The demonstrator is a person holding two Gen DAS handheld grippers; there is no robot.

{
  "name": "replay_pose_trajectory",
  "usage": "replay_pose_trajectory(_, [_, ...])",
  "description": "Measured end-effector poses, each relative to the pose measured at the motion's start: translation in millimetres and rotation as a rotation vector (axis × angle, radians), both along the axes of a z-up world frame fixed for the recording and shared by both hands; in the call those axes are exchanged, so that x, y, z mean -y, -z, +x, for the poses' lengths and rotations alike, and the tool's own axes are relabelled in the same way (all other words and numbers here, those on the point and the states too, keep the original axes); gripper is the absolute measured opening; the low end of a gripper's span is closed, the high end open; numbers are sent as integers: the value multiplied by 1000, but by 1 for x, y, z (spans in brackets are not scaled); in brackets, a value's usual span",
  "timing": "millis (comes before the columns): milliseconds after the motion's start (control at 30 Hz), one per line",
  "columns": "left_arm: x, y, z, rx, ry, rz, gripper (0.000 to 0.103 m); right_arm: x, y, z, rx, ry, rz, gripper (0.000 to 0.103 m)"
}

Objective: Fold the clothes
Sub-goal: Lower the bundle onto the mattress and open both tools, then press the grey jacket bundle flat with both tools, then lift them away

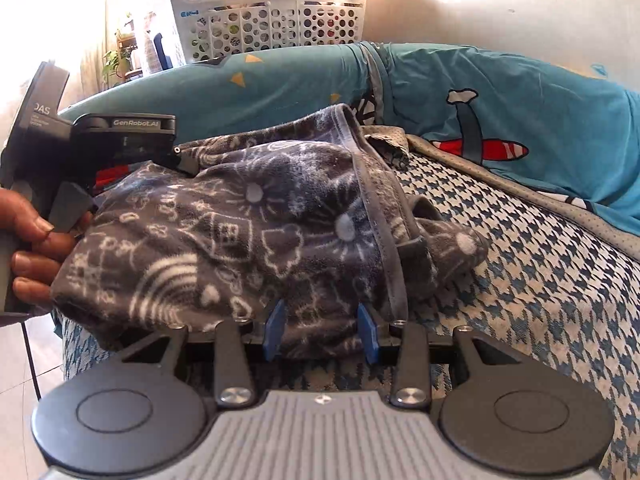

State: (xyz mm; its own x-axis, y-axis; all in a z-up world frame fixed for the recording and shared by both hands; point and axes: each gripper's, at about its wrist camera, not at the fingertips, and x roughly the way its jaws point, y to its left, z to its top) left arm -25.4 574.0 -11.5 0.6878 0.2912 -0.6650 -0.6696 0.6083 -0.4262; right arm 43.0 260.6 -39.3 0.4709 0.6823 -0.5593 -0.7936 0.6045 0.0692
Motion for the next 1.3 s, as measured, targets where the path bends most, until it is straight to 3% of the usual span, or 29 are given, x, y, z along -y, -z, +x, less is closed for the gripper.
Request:
replay_pose_trajectory(300, [10,-37,-33,55,-18,114,100,5,-36,-3,67,-9,101,37])
replay_pose_trajectory(500, [54,-55,-49,-57,139,304,101,-10,-39,16,72,1,123,37])
replay_pose_trajectory(700, [86,-56,-50,-81,266,363,101,-22,-32,32,62,21,144,37])
replay_pose_trajectory(900, [122,-40,-38,-222,417,511,102,-37,-22,44,86,36,86,37])
replay_pose_trajectory(1000, [117,-31,-37,-233,447,466,102,-45,-13,58,36,71,86,38])
replay_pose_trajectory(1067, [107,-30,-39,-213,445,396,103,-49,-10,60,34,78,83,39])
replay_pose_trajectory(1133, [104,-28,-39,-214,441,374,103,-53,-9,61,43,78,76,39])
replay_pose_trajectory(1300, [117,-39,-37,-230,440,434,103,-41,-21,58,35,82,88,39])
